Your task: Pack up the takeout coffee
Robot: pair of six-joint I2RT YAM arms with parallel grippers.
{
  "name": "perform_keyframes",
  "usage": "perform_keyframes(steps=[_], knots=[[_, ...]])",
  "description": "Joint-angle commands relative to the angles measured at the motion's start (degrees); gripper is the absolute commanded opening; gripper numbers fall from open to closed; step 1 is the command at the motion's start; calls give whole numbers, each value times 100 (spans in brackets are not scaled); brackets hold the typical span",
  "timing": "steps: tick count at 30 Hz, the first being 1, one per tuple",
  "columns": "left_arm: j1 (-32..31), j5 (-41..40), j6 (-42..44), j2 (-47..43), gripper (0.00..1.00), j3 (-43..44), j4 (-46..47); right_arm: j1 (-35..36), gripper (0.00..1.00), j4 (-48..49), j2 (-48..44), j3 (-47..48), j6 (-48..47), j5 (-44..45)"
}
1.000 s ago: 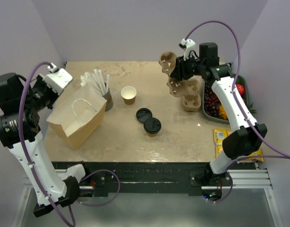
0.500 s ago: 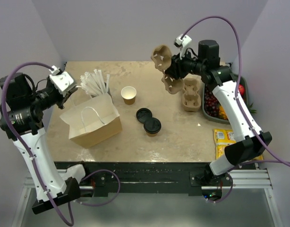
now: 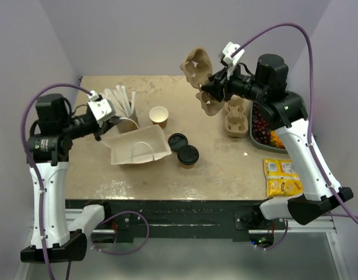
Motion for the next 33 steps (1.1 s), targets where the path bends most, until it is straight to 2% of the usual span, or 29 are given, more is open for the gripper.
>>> perform_keyframes(steps=[1,4,11,17,22,26,33], knots=[[-425,-276,-698,-135,0,-998,475,332,14,-32,-190,-258,-644,-95],[-523,-223,-1357,-127,0,-1166,792,657,13,-261,-286,-319,-1040,-148],[-673,-241,-2166,-57,0,-1001,898,1509,14,-587,-840,-872,-2489,-60],[-681,-144,-2843,-153,0,-1017,1188,2317,14,-464,-1183,-1303,-3035,142],[-681,-188,-2933,-162,0,-974,1303,3082,14,-227,-1140,-1365,-3036,283],[-681,-188,-2775,-22,0,-807,1136,3399,14,177,-1140,-1751,-3377,309],[-681,-215,-2484,23,0,-569,645,3725,11,1678,-1113,-2393,-3765,713]])
